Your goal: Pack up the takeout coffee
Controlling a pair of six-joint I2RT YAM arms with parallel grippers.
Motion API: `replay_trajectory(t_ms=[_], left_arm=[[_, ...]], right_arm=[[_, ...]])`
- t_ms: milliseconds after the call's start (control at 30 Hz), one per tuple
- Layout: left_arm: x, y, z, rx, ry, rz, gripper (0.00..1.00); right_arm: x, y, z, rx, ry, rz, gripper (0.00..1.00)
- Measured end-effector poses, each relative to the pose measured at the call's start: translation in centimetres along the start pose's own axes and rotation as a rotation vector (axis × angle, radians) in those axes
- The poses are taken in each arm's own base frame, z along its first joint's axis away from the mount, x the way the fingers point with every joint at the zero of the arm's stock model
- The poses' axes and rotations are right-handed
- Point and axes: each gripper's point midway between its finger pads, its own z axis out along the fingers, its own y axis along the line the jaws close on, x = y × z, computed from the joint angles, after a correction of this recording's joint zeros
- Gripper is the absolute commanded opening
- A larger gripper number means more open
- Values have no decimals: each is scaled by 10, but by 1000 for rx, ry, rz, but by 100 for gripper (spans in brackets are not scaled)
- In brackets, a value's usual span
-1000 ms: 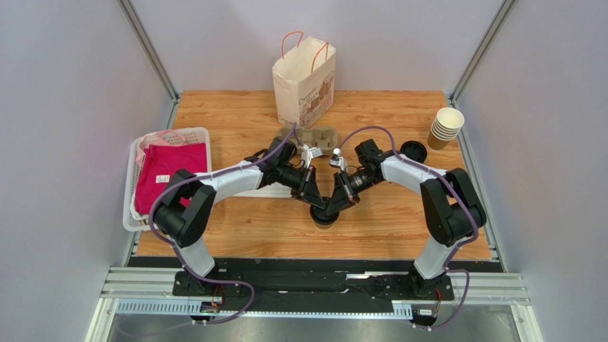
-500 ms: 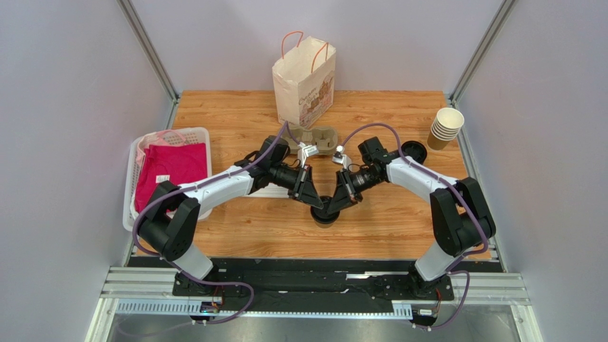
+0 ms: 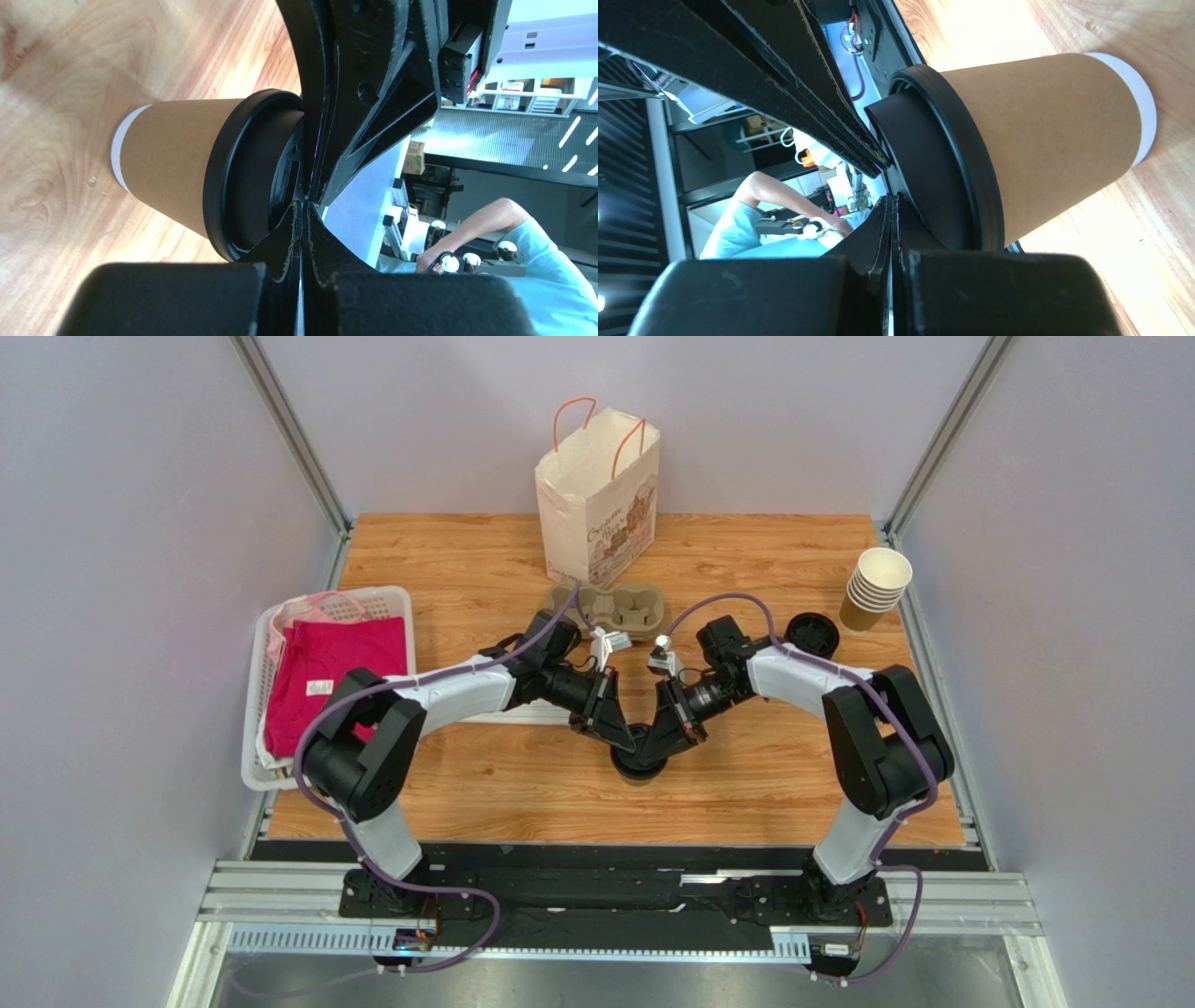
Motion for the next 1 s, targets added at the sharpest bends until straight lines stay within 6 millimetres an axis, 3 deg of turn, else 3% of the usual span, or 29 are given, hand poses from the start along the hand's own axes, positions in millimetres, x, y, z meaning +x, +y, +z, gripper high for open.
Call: replay_trajectory(t_ms=[567, 867, 1000], left_arm=[[-9, 4, 3, -8, 29, -18, 0], [-9, 4, 3, -9, 29, -18, 0], [-9, 4, 3, -9, 29, -17, 0]], right_arm=[[-6, 0, -6, -44, 1, 3, 0], [0, 32, -11, -23, -26, -104, 0], [2, 29, -6, -26, -17, -78, 0]])
